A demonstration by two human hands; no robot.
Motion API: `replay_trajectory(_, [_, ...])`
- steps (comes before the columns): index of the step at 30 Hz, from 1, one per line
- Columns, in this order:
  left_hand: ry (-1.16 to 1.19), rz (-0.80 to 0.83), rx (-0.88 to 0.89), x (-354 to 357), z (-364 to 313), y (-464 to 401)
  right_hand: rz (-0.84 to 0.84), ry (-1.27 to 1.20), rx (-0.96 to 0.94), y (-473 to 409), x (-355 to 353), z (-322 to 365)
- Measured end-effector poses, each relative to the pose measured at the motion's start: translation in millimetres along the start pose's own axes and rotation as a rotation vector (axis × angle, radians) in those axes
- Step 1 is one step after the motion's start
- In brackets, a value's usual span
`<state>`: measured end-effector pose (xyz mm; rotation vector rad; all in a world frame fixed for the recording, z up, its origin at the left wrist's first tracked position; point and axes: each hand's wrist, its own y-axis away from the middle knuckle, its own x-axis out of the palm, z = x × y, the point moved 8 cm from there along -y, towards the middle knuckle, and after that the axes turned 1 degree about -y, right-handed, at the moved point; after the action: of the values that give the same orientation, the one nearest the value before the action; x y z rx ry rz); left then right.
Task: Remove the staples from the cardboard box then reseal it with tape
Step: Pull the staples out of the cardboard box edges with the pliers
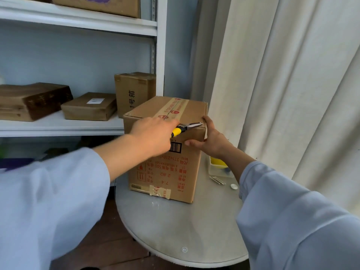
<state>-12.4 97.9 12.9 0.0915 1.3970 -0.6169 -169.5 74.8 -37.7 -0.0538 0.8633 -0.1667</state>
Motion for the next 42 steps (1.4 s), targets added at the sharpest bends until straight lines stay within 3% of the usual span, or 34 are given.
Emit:
replay_trajectory(8, [0.073, -0.02, -0.119, 6, -10, 9, 0.003, -0.006, 0.014, 1, 2, 0])
replay_trajectory(19, [-0.107, 0.107, 0.205, -24, 14, -29, 0.004, -0.004, 0.012, 0, 3, -2])
replay_trajectory(21, [-0.034, 0.14, 0.177, -16, 16, -25, 0.0, 0.001, 0.01, -1, 2, -2])
replay_trajectory(27, [0.097, -0.064, -0.09, 4, -3, 8, -0.019, 0.002, 0.001, -2, 0, -4])
replay_trajectory(31, [0.137, -0.103, -0.146, 12, -11, 15, -0.026, 0.003, 0.005, -2, 0, -5])
replay_trajectory(42, [-0.104, -0.035, 0.133, -18, 14, -17, -0.013, 0.002, 0.002, -3, 2, -3])
